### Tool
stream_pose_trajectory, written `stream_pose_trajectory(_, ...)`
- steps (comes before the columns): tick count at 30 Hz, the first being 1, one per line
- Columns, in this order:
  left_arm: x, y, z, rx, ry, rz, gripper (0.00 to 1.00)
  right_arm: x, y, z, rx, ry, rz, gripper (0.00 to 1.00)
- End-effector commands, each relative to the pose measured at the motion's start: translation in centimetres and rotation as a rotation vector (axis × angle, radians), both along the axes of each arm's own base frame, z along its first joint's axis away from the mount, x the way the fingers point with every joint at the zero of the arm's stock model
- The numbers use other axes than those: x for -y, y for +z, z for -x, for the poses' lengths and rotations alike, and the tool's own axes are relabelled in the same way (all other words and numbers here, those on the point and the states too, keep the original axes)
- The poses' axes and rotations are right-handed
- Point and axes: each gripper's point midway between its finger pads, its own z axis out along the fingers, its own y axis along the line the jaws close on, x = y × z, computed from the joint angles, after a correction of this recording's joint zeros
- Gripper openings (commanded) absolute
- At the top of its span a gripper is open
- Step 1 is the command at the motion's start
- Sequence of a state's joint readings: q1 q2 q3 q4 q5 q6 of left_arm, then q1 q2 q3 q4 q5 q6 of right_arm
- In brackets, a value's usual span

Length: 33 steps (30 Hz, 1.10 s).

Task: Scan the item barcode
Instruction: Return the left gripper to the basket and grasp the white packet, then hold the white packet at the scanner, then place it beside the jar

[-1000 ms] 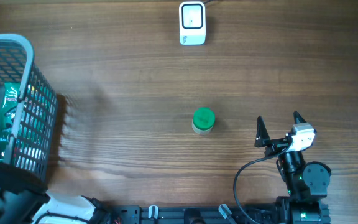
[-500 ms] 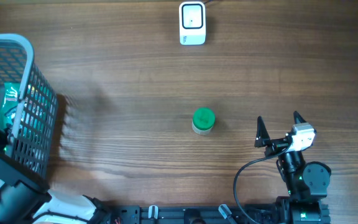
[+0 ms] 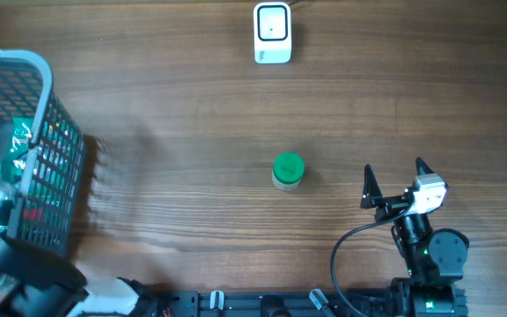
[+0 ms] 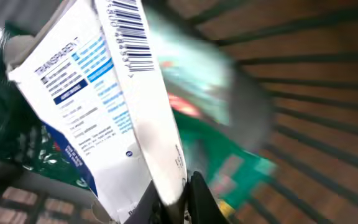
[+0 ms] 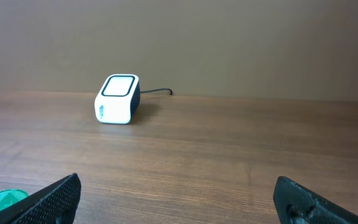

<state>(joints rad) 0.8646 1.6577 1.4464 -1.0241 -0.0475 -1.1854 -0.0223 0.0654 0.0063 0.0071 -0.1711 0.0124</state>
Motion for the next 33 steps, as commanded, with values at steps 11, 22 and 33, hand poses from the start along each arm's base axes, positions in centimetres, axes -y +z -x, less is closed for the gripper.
stream_pose_trajectory(11, 7.7, 22.1, -6.8, 0.723, -0.558, -0.297, 0.04, 0.1, 0.1, 0.0, 0.007, -0.004, 0.012, 1.00)
stream_pose_trajectory(22, 35.6, 18.5, -10.4, 0.531, -1.530, -0.290, 0.04, 0.1, 0.1, 0.0, 0.008, -0.004, 0.013, 1.00)
stream_pose_trajectory(33, 50.2, -7.7, -7.7, -0.435, -2.067, -0.157, 0.04, 0.1, 0.1, 0.0, 0.007, -0.004, 0.013, 1.00)
